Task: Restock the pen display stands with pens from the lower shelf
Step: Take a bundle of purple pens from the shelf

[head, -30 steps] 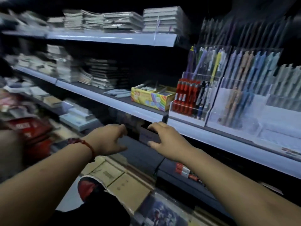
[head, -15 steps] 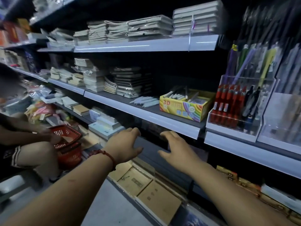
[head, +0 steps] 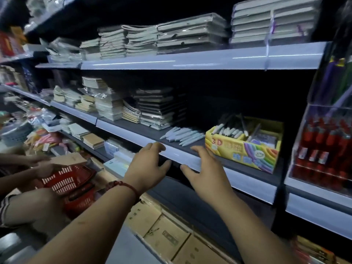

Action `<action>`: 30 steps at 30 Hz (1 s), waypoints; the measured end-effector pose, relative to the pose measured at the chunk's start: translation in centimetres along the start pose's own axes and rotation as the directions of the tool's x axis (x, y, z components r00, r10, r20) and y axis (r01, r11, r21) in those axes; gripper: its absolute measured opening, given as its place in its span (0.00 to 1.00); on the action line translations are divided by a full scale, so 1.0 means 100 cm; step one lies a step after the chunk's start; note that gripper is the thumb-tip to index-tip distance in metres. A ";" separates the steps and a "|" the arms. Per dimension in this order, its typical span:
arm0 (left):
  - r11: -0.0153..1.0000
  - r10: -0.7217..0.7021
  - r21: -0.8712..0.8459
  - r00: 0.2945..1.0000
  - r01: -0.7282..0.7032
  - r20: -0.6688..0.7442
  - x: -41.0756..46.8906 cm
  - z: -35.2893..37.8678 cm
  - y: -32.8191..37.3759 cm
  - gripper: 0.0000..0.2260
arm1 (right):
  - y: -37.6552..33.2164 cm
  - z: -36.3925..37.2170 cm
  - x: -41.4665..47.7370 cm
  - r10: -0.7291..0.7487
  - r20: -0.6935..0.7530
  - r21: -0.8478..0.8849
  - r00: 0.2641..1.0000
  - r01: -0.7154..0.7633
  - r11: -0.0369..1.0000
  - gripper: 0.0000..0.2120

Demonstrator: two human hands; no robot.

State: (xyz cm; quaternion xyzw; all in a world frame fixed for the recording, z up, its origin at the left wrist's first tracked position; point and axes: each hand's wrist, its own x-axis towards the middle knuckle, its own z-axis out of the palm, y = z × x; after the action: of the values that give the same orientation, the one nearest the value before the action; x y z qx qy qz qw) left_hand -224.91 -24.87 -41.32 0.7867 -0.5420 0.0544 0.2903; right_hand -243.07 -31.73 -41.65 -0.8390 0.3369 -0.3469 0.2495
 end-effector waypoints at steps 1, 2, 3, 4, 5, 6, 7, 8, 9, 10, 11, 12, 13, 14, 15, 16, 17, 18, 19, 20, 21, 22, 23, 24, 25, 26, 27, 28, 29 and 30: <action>0.999 0.001 -0.032 1.000 -0.002 -0.017 0.014 0.005 -0.007 0.20 | 0.002 0.007 0.013 -0.002 -0.023 0.002 1.000 0.002 1.000 0.25; 0.998 0.010 -0.061 0.999 -0.012 -0.031 0.029 0.009 -0.015 0.19 | 0.005 0.015 0.027 -0.006 -0.039 -0.002 0.999 0.006 1.000 0.26; 0.996 0.026 -0.087 0.998 -0.030 -0.053 0.047 0.014 -0.022 0.17 | 0.010 0.023 0.042 -0.012 -0.048 -0.012 0.999 0.011 1.000 0.26; 0.993 0.042 -0.106 0.996 -0.050 -0.076 0.065 0.018 -0.029 0.16 | 0.014 0.031 0.057 -0.017 -0.057 -0.025 0.998 0.015 1.000 0.26; 0.990 0.059 -0.124 0.994 -0.071 -0.094 0.083 0.022 -0.034 0.16 | 0.018 0.039 0.072 -0.013 -0.069 -0.034 0.998 0.010 0.999 0.26; 0.986 0.068 -0.143 0.993 -0.081 -0.098 0.100 0.027 -0.038 0.16 | 0.020 0.046 0.085 -0.004 -0.085 -0.041 0.996 0.000 0.999 0.25; 0.981 0.068 -0.175 0.994 -0.081 -0.080 0.116 0.033 -0.042 0.17 | 0.023 0.053 0.096 0.010 -0.105 -0.052 0.994 -0.016 0.999 0.25; 0.974 0.056 -0.217 0.998 -0.063 -0.037 0.128 0.040 -0.045 0.19 | 0.024 0.059 0.107 0.035 -0.127 -0.071 0.991 -0.044 0.997 0.26; 0.965 0.042 -0.260 0.999 -0.036 0.019 0.138 0.047 -0.049 0.20 | 0.025 0.064 0.115 0.071 -0.147 -0.090 0.987 -0.085 0.992 0.26; 0.960 0.033 -0.279 0.998 -0.014 0.061 0.145 0.054 -0.053 0.23 | 0.024 0.067 0.121 0.118 -0.162 -0.102 0.980 -0.135 0.986 0.26; 0.962 0.029 -0.275 0.996 -0.003 0.089 0.150 0.060 -0.058 0.26 | 0.023 0.069 0.126 0.173 -0.172 -0.101 0.970 -0.192 0.976 0.27; 0.969 0.028 -0.248 0.992 0.003 0.121 0.153 0.063 -0.063 0.30 | 0.021 0.069 0.129 0.234 -0.173 -0.082 0.957 -0.251 0.964 0.28; 0.976 0.031 -0.216 0.988 0.003 0.154 0.154 0.064 -0.066 0.35 | 0.017 0.067 0.131 0.304 -0.162 -0.052 0.939 -0.316 0.947 0.30; 0.983 0.033 -0.185 0.980 0.004 0.195 0.154 0.063 -0.066 0.40 | 0.013 0.064 0.133 0.383 -0.130 -0.016 0.915 -0.388 0.922 0.33; 0.988 0.030 -0.153 0.970 0.007 0.242 0.155 0.060 -0.065 0.46 | 0.007 0.060 0.136 0.458 -0.082 0.014 0.885 -0.458 0.889 0.35; 0.992 0.022 -0.124 0.956 0.015 0.291 0.156 0.054 -0.062 0.52 | 0.002 0.056 0.139 0.513 -0.041 0.022 0.857 -0.513 0.858 0.37; 0.995 0.018 -0.100 0.941 0.017 0.339 0.157 0.050 -0.060 0.55 | 0.000 0.054 0.142 0.551 -0.016 0.013 0.834 -0.551 0.834 0.38; 0.997 0.021 -0.080 0.926 0.011 0.378 0.159 0.047 -0.058 0.58 | -0.002 0.052 0.146 0.585 0.002 0.001 0.811 -0.585 0.811 0.38; 0.998 0.025 -0.069 0.911 0.003 0.411 0.162 0.043 -0.058 0.59 | -0.004 0.052 0.149 0.613 0.015 -0.001 0.790 -0.613 0.790 0.38; 0.998 0.029 -0.068 0.897 0.001 0.441 0.165 0.040 -0.059 0.61 | -0.006 0.053 0.154 0.641 0.020 0.002 0.767 -0.641 0.767 0.37; 0.997 0.032 -0.078 0.884 0.005 0.466 0.170 0.038 -0.061 0.61 | -0.008 0.055 0.157 0.665 0.023 0.005 0.746 -0.665 0.746 0.37; 0.995 0.035 -0.100 0.874 0.016 0.485 0.175 0.036 -0.063 0.61 | -0.009 0.058 0.161 0.683 0.022 0.000 0.730 -0.683 0.730 0.35; 0.992 0.040 -0.125 0.867 0.026 0.496 0.181 0.035 -0.064 0.61 | -0.011 0.061 0.165 0.689 0.008 -0.018 0.724 -0.689 0.724 0.33; 0.989 0.048 -0.144 0.863 0.029 0.503 0.186 0.035 -0.065 0.60 | -0.013 0.064 0.170 0.692 -0.016 -0.043 0.722 -0.692 0.721 0.31; 0.988 0.057 -0.152 0.863 0.023 0.502 0.189 0.036 -0.065 0.58 | -0.013 0.067 0.176 0.690 -0.048 -0.060 0.722 -0.692 0.719 0.30; 0.988 0.065 -0.156 0.869 0.014 0.491 0.191 0.038 -0.065 0.57 | -0.012 0.071 0.183 0.699 -0.080 -0.064 0.711 -0.703 0.708 0.32; 0.987 0.075 -0.163 0.878 0.003 0.473 0.192 0.041 -0.067 0.57 | -0.011 0.073 0.191 0.716 -0.106 -0.057 0.690 -0.723 0.689 0.35; 0.985 0.094 -0.172 0.884 -0.015 0.457 0.192 0.043 -0.068 0.57 | -0.009 0.076 0.199 0.740 -0.129 -0.042 0.661 -0.749 0.662 0.38; 0.983 0.111 -0.178 0.887 -0.033 0.448 0.193 0.045 -0.070 0.56 | -0.007 0.078 0.206 0.759 -0.150 -0.025 0.634 -0.770 0.638 0.39; 0.982 0.128 -0.182 0.887 -0.051 0.444 0.193 0.048 -0.071 0.54 | -0.006 0.079 0.212 0.780 -0.161 -0.012 0.604 -0.792 0.611 0.40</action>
State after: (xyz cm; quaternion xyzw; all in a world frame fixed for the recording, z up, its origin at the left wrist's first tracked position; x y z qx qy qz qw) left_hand -211.85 -41.42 -40.40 0.7249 -0.6331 -0.1626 0.2173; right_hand -225.61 -45.49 -37.48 -0.5887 0.7016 -0.2456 0.3176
